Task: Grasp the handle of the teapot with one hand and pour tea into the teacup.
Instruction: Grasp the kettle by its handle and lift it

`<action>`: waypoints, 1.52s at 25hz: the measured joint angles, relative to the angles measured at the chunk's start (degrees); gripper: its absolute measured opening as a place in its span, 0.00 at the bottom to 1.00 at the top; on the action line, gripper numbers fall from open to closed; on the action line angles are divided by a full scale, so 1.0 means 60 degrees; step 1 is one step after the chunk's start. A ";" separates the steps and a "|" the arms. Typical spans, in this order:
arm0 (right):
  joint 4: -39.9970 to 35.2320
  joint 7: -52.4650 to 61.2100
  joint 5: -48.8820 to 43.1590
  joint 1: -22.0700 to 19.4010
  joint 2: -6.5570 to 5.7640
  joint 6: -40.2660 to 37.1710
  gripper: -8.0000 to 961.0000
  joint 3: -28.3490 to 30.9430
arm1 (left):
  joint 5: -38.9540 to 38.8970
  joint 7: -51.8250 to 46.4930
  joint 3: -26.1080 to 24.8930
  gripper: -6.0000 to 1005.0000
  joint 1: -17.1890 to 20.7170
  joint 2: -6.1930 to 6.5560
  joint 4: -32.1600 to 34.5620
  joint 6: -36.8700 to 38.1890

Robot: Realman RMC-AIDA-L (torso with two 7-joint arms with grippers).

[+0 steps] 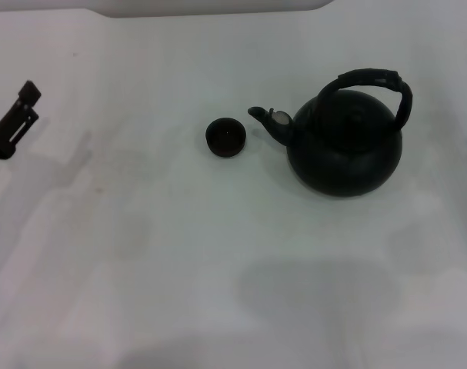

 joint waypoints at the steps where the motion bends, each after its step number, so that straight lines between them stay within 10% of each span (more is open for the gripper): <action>1: 0.0205 0.0002 0.0023 -0.0098 0.0022 -0.0247 0.86 -0.0396 | 0.0000 0.0101 -0.0002 0.78 0.0008 -0.0001 -0.0083 -0.0074; 12: 0.0495 -0.0005 0.0629 -0.0217 -0.0011 -0.0503 0.86 -0.2384 | -0.0030 0.0944 -0.0026 0.77 0.0241 -0.0024 -0.0650 -0.0747; 38: 0.0243 -0.0060 0.1223 0.0709 -0.0013 -0.0575 0.81 -0.3152 | -0.0072 0.0924 -0.0259 0.77 0.0396 0.0006 -0.0841 -0.1253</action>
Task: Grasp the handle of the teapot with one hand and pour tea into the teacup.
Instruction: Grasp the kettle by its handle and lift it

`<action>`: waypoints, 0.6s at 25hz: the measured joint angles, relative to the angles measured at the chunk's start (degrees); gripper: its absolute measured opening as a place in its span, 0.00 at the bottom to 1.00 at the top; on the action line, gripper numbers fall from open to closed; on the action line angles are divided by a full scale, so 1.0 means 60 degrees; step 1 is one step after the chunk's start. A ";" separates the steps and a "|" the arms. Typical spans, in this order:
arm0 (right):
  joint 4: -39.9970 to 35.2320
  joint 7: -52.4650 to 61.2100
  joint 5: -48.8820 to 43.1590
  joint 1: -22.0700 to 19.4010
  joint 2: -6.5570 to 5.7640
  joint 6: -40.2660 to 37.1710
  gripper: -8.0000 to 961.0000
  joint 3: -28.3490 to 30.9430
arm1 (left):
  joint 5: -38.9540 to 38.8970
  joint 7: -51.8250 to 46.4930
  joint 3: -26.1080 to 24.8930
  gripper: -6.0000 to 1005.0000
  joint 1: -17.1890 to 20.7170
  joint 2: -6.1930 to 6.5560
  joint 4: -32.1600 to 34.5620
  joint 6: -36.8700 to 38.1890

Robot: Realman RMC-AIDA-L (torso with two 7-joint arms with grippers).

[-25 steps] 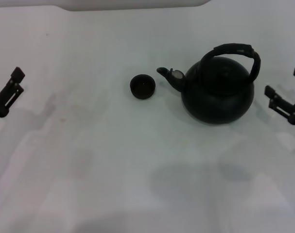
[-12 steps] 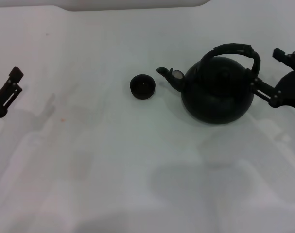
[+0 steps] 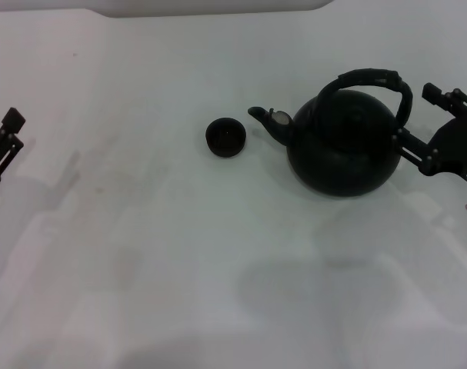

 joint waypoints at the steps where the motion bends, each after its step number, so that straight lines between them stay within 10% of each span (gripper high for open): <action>1: -0.0015 -0.0002 0.0005 0.0004 0.0006 0.0000 0.79 0.0001 | 0.0000 0.0008 -0.0001 0.77 0.0005 0.0003 -0.0013 -0.0026; 15: -0.0423 -0.0108 0.0412 0.0427 0.0033 0.0035 0.62 -0.0143 | -0.0001 -0.0044 -0.0002 0.77 0.0113 0.0006 -0.0020 -0.0147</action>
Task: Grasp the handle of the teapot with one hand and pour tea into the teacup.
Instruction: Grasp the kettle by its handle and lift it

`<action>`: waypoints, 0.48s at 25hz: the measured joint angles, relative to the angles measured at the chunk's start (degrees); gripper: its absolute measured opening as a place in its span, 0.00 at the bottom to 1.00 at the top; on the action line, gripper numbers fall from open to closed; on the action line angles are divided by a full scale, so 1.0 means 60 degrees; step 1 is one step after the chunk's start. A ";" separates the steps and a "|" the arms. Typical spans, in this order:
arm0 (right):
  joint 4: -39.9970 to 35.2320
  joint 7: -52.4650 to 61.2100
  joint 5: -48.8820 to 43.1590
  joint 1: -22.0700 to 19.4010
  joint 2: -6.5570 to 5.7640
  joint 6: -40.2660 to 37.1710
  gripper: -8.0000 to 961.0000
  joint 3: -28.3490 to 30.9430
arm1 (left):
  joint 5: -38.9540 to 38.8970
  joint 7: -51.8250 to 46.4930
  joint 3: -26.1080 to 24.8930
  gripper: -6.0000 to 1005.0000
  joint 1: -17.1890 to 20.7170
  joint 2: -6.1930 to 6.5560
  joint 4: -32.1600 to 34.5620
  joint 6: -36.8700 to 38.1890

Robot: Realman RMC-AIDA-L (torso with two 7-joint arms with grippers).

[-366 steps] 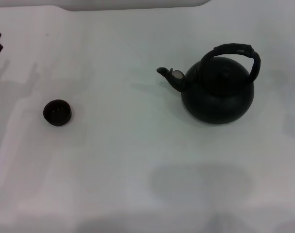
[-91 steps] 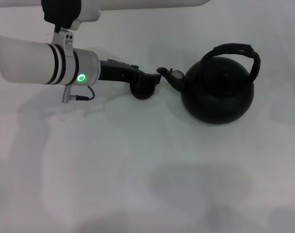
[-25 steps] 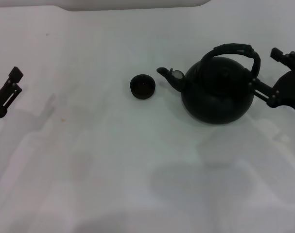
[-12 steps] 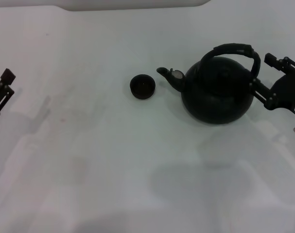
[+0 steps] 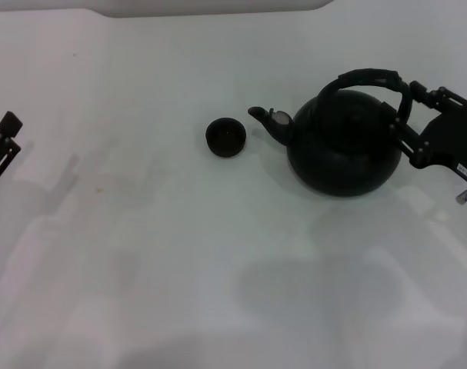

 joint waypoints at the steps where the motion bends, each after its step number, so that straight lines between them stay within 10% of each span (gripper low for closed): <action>1: 0.0000 -0.0078 0.0000 0.0005 -0.0005 0.0019 0.61 -0.0030 | 0.0000 0.0000 0.0000 0.77 0.0000 0.0000 -0.0004 0.0000; 12: -0.0013 -0.0540 -0.0001 0.0006 -0.0026 0.0140 0.23 -0.0166 | 0.0000 0.0004 0.0000 0.77 -0.0025 0.0000 -0.0019 0.0062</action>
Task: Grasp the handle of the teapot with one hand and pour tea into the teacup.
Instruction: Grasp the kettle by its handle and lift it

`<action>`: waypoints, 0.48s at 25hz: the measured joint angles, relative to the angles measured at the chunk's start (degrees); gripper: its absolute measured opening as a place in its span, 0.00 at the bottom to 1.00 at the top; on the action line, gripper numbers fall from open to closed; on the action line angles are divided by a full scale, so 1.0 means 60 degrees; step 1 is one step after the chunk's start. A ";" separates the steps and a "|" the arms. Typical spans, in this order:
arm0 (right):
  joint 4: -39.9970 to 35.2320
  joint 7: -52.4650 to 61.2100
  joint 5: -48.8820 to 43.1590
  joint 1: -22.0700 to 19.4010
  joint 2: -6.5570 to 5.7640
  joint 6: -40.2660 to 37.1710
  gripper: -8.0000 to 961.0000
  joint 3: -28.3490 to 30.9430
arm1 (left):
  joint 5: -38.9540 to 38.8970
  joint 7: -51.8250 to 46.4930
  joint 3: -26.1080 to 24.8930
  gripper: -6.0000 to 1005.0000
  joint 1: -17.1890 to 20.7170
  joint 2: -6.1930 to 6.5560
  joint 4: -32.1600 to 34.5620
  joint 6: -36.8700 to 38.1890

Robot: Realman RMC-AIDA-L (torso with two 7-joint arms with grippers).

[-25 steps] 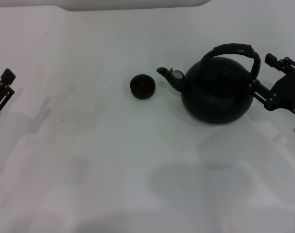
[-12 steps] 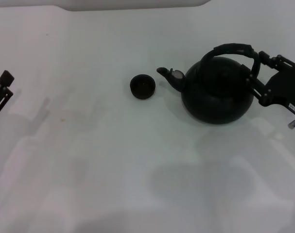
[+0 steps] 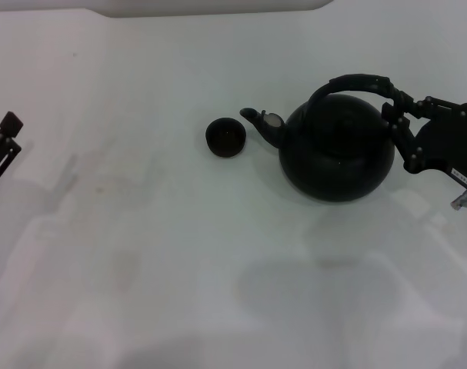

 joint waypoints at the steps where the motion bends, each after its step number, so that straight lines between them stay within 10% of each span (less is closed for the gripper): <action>1: -0.0001 -0.0004 -0.0001 0.0001 -0.0005 0.0001 0.20 0.0000 | 0.0000 0.0000 0.0000 0.77 -0.0009 0.0000 0.0000 0.0001; 12: -0.0053 -0.0188 -0.0007 -0.0010 -0.0011 0.0019 0.19 0.0075 | 0.0000 0.0001 0.0000 0.77 -0.0029 0.0000 0.0001 -0.0020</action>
